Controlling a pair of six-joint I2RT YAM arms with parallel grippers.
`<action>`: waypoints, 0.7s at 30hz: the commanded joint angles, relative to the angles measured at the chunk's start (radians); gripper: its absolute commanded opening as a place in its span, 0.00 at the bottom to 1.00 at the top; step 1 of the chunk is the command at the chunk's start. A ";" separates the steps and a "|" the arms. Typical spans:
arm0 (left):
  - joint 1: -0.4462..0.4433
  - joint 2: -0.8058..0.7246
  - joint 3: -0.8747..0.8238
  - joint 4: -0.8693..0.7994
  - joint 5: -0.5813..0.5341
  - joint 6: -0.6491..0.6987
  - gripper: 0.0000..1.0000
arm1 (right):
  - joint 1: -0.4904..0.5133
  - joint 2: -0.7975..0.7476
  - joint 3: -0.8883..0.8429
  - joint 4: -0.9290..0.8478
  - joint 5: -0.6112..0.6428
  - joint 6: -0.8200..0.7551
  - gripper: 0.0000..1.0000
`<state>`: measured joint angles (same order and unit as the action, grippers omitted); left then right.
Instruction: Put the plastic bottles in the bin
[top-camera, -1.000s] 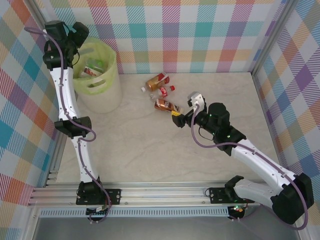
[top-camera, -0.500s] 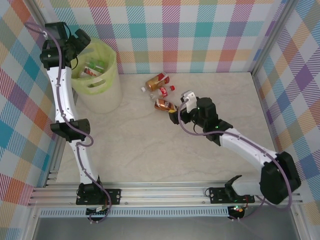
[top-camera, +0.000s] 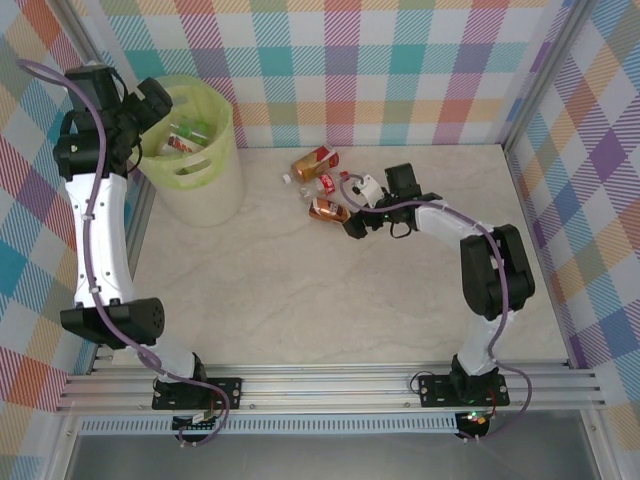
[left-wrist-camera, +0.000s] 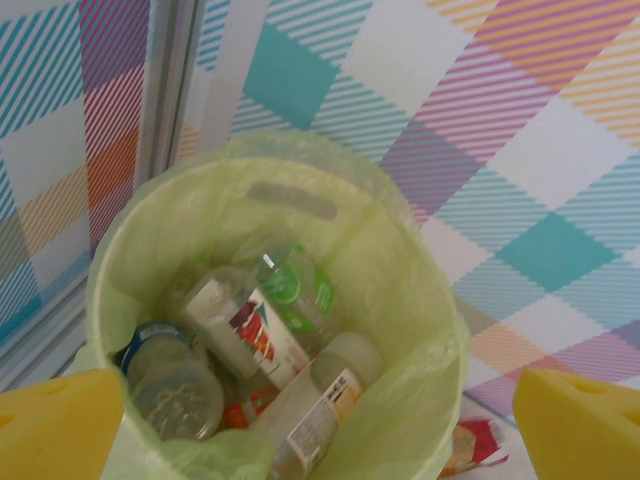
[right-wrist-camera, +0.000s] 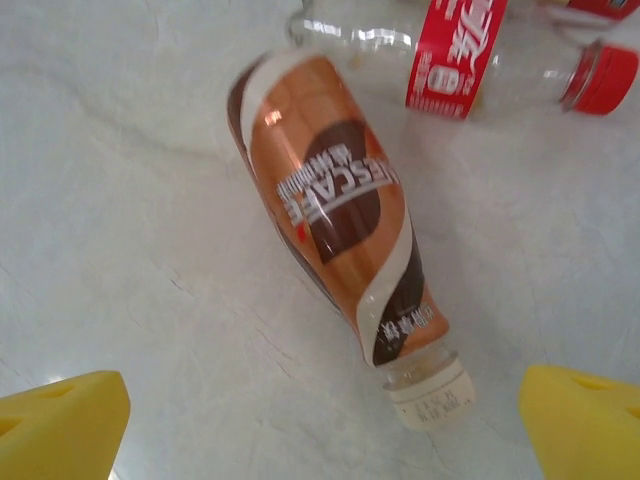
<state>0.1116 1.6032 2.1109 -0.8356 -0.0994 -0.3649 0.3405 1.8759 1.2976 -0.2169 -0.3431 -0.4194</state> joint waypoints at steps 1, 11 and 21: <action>-0.011 -0.077 -0.105 0.093 -0.024 0.038 1.00 | -0.023 0.070 0.106 -0.188 -0.083 -0.207 0.99; -0.012 -0.292 -0.404 0.166 0.152 -0.046 1.00 | -0.017 0.285 0.312 -0.299 0.011 -0.345 0.88; -0.023 -0.424 -0.628 0.263 0.392 -0.071 1.00 | 0.030 0.367 0.378 -0.345 0.043 -0.429 0.74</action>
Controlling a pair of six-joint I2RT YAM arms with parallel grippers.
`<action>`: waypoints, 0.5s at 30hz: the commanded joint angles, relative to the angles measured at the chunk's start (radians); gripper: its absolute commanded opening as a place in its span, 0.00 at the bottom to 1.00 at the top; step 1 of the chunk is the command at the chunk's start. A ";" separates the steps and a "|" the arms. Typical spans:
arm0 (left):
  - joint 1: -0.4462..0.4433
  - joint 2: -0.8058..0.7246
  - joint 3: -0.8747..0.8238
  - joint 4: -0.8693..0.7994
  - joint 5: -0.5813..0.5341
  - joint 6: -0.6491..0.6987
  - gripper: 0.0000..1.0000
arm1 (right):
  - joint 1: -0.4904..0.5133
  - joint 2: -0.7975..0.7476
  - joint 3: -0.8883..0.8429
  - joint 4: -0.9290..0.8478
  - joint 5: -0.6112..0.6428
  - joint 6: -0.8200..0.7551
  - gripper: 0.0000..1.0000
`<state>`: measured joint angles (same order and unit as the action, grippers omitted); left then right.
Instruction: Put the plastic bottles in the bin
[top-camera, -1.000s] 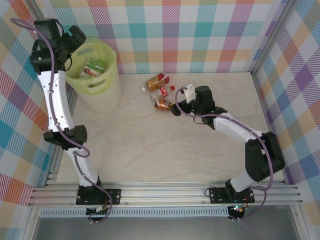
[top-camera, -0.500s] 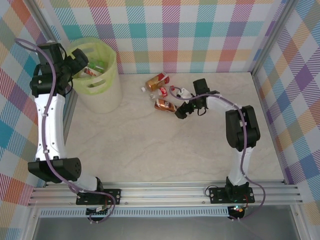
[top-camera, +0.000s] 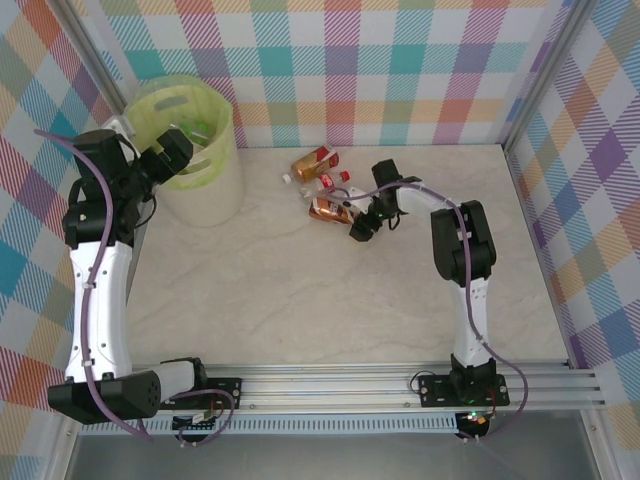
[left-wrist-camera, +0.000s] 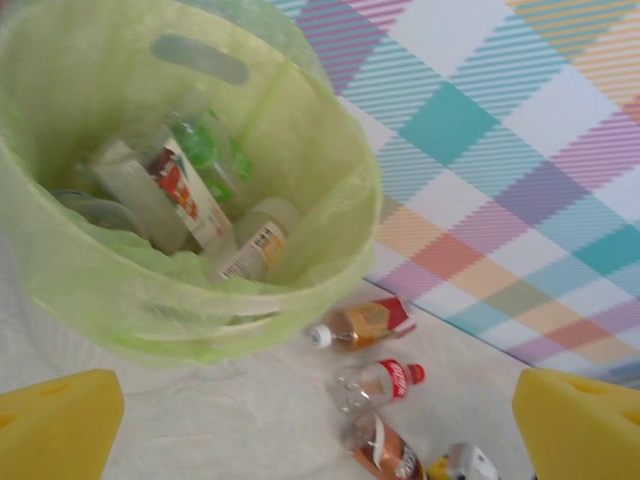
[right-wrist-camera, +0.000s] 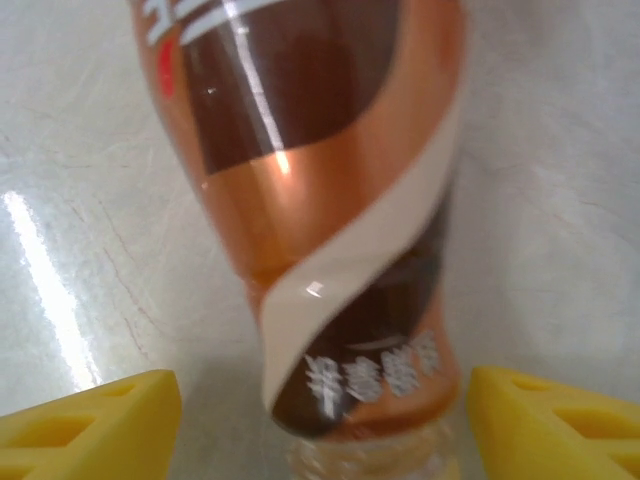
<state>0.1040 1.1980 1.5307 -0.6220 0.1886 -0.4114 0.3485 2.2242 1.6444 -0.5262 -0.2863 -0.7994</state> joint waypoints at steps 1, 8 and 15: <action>-0.018 -0.032 -0.081 0.058 0.117 -0.033 1.00 | 0.026 0.017 0.026 -0.029 -0.014 -0.047 0.70; -0.063 -0.134 -0.358 0.234 0.237 -0.143 1.00 | 0.058 -0.074 -0.086 0.084 -0.003 -0.001 0.49; -0.148 -0.145 -0.490 0.299 0.253 -0.162 1.00 | 0.093 -0.239 -0.291 0.217 -0.008 0.096 0.37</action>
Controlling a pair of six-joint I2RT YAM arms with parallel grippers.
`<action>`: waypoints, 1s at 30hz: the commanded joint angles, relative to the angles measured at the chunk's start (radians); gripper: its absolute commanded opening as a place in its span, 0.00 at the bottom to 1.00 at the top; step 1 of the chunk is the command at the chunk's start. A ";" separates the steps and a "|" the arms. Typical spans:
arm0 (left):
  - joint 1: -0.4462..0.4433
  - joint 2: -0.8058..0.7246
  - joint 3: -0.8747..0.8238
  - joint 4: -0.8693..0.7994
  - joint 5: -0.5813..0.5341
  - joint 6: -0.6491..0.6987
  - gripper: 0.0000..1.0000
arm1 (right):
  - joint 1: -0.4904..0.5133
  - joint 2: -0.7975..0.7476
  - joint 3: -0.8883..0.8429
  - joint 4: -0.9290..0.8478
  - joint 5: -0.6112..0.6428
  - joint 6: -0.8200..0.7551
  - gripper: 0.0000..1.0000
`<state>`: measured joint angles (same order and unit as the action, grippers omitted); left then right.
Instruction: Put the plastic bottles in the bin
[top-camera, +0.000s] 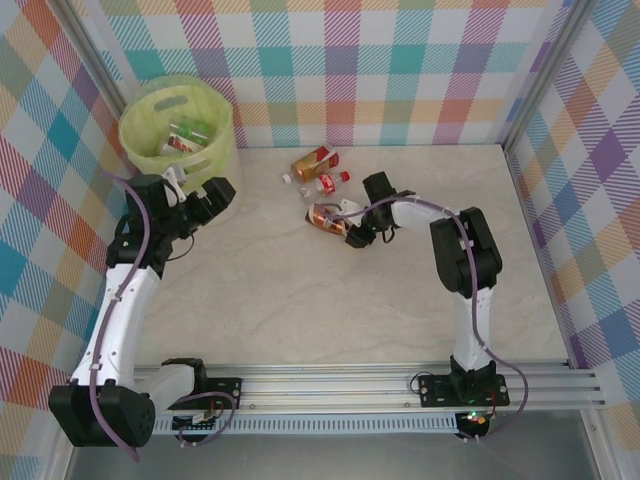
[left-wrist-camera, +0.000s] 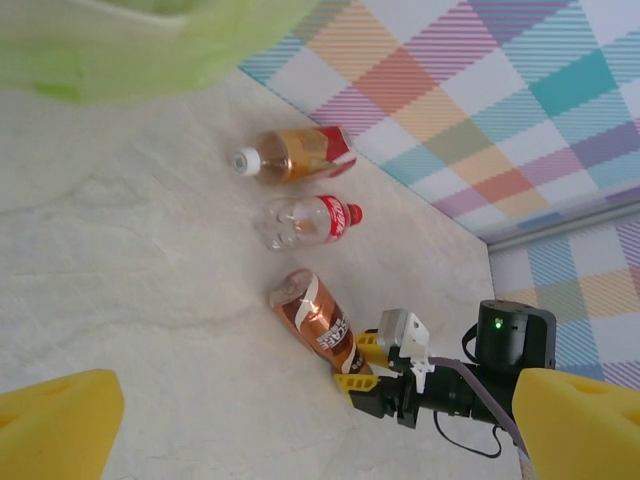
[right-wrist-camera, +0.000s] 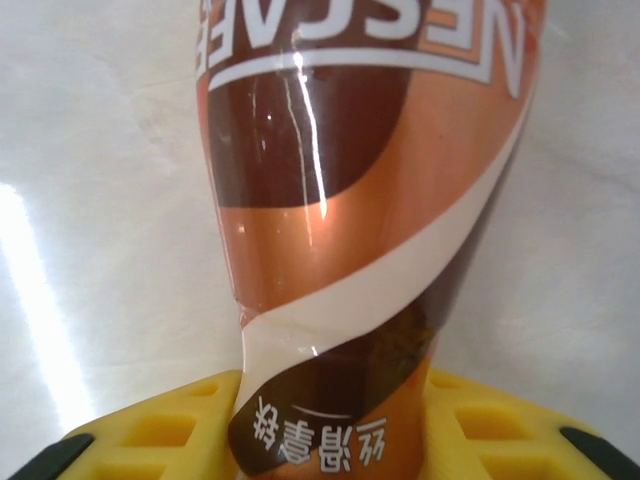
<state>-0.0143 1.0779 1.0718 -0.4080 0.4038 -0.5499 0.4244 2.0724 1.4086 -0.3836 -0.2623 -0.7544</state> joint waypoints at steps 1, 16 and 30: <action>-0.045 -0.025 -0.049 0.104 0.038 -0.030 1.00 | 0.024 -0.112 -0.084 0.088 -0.031 0.066 0.37; -0.236 0.077 -0.259 0.527 0.021 -0.201 1.00 | 0.120 -0.407 -0.358 0.305 -0.126 0.328 0.32; -0.411 0.327 -0.181 0.653 -0.054 -0.226 1.00 | 0.155 -0.492 -0.417 0.459 -0.260 0.558 0.34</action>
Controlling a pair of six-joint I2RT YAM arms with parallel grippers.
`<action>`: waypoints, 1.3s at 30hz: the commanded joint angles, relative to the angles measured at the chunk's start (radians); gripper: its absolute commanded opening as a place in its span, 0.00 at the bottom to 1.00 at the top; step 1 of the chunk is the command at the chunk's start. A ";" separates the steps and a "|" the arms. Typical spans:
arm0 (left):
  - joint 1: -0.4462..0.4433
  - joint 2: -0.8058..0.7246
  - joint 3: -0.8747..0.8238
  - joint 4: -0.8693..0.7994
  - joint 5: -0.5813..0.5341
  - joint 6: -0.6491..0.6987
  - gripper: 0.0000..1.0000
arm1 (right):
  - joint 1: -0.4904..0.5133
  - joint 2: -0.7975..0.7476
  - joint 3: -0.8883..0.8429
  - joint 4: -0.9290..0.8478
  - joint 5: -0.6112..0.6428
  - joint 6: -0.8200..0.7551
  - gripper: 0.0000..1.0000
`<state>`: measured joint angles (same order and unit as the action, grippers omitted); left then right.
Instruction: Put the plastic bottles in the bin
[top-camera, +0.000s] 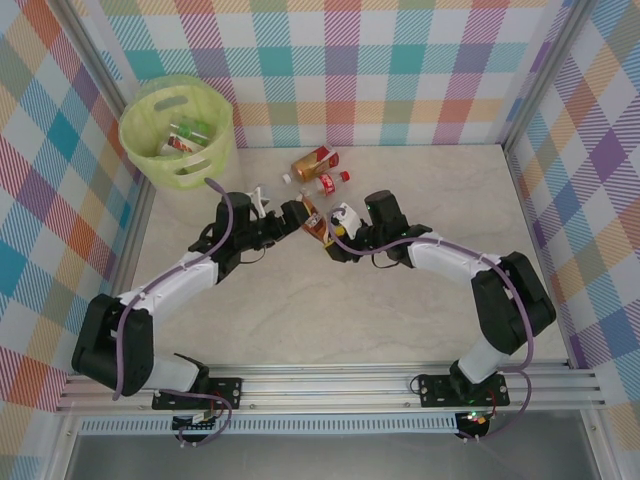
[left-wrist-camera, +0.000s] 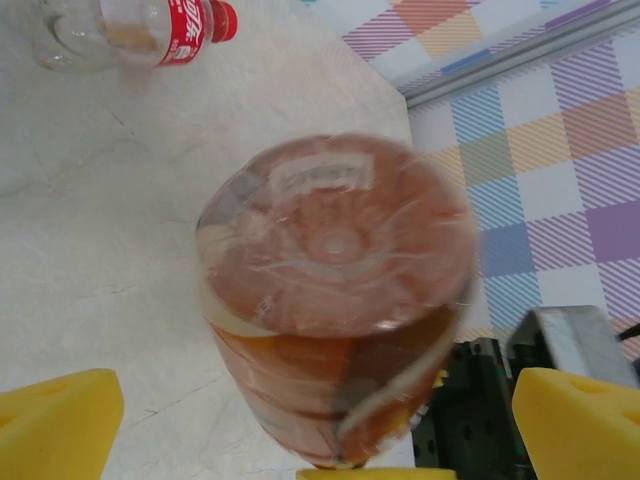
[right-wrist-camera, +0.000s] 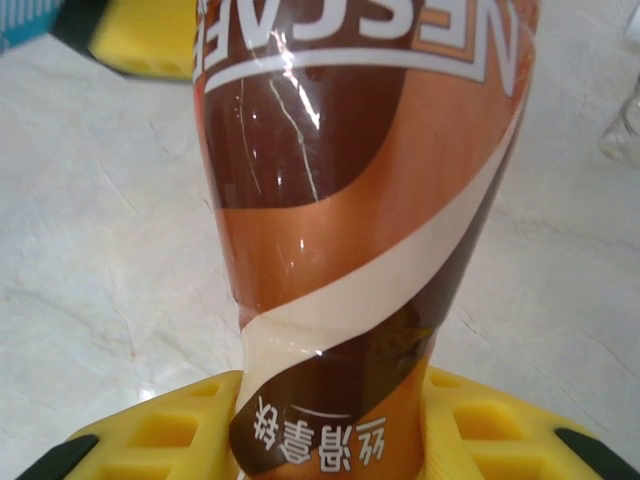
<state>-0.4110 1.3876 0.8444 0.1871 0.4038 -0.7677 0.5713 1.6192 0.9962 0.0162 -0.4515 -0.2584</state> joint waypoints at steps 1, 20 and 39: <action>-0.020 0.026 0.049 0.056 -0.078 -0.009 1.00 | 0.009 -0.041 -0.002 0.061 -0.082 0.069 0.34; -0.029 0.101 0.063 0.174 -0.042 -0.054 0.57 | 0.021 -0.088 0.011 0.053 -0.150 0.124 0.59; -0.011 -0.082 0.127 -0.159 -0.352 0.124 0.50 | 0.019 -0.322 -0.175 0.379 0.588 0.317 1.00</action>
<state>-0.4335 1.3563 0.9184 0.1329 0.1551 -0.7128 0.5861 1.3304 0.8577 0.2653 -0.0814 -0.0265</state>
